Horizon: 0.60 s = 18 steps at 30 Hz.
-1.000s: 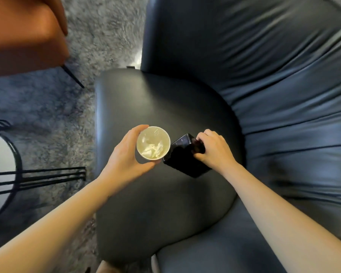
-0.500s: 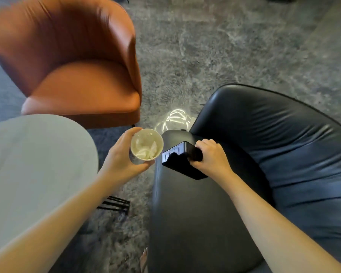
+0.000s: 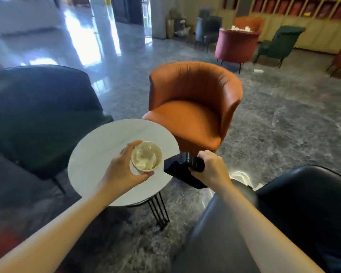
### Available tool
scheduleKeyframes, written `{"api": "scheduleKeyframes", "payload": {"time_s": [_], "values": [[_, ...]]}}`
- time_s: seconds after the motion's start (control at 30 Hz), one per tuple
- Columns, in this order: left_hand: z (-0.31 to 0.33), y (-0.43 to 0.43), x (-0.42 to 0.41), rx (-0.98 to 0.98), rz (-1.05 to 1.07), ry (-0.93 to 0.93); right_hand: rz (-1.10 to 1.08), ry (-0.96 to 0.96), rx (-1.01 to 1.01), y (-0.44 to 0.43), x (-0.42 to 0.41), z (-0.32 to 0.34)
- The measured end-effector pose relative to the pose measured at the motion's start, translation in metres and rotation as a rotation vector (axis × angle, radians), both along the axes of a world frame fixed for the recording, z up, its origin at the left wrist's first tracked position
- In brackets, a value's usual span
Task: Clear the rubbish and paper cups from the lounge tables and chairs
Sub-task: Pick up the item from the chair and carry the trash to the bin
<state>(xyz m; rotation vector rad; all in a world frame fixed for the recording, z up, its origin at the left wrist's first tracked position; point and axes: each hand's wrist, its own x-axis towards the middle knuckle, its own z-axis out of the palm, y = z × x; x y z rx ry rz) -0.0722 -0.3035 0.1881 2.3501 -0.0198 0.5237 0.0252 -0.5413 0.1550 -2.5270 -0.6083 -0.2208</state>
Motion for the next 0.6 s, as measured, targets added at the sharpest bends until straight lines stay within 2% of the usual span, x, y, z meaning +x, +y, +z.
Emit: {"api": "scheduleKeyframes", "payload": {"time_s": [0.17,0.33,0.6], "values": [[0.017,0.03,-0.118,-0.049,0.313,-0.049,0.252,-0.022,0.028,0.059,-0.054,0.016],[0.045,0.057,-0.242,-0.002,0.581,-0.126,0.504,-0.02,0.06,0.14,-0.133,0.036],[0.078,0.061,-0.481,-0.01,0.971,-0.199,0.938,-0.109,0.134,0.258,-0.326,0.069]]}}
